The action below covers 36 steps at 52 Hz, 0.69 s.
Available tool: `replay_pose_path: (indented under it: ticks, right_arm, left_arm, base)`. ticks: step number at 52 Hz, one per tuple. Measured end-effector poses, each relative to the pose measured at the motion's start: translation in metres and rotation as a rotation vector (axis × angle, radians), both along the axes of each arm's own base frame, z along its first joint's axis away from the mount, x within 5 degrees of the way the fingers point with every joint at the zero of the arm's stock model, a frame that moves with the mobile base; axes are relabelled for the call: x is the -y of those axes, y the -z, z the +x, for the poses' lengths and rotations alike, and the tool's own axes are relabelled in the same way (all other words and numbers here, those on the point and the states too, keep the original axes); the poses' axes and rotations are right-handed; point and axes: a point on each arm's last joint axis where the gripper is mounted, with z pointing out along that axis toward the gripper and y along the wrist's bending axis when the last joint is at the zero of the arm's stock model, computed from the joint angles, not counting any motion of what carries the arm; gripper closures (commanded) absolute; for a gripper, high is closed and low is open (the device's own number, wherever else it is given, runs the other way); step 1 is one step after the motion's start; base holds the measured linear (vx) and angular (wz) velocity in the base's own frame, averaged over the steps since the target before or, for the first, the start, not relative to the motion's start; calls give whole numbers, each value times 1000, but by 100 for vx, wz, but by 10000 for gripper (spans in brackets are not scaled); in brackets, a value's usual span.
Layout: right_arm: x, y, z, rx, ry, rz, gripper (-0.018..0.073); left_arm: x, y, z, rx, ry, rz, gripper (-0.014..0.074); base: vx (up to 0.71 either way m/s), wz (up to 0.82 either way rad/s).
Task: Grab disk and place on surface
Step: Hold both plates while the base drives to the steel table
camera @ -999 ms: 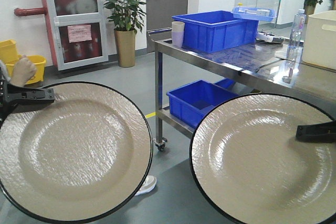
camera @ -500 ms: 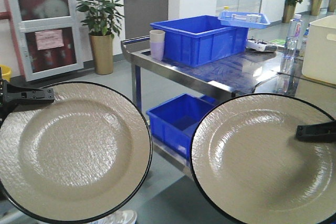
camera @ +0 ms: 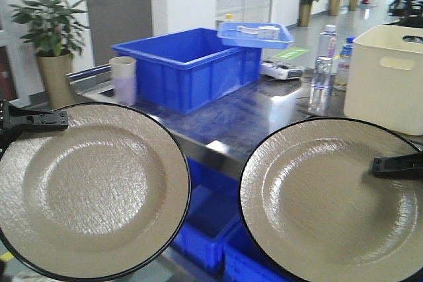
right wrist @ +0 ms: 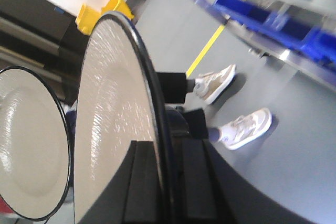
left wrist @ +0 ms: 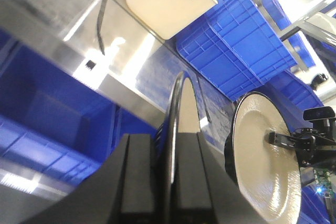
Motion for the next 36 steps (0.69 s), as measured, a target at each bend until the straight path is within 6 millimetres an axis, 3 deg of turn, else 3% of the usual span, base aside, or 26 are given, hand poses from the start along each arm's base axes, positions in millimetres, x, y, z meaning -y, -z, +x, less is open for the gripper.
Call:
replay_pose_path:
  ticks: [36]
  right_arm:
    - [0, 0, 0, 1, 3, -1, 568]
  left_arm:
    - [0, 0, 0, 1, -6, 1, 604]
  base:
    - [37, -54]
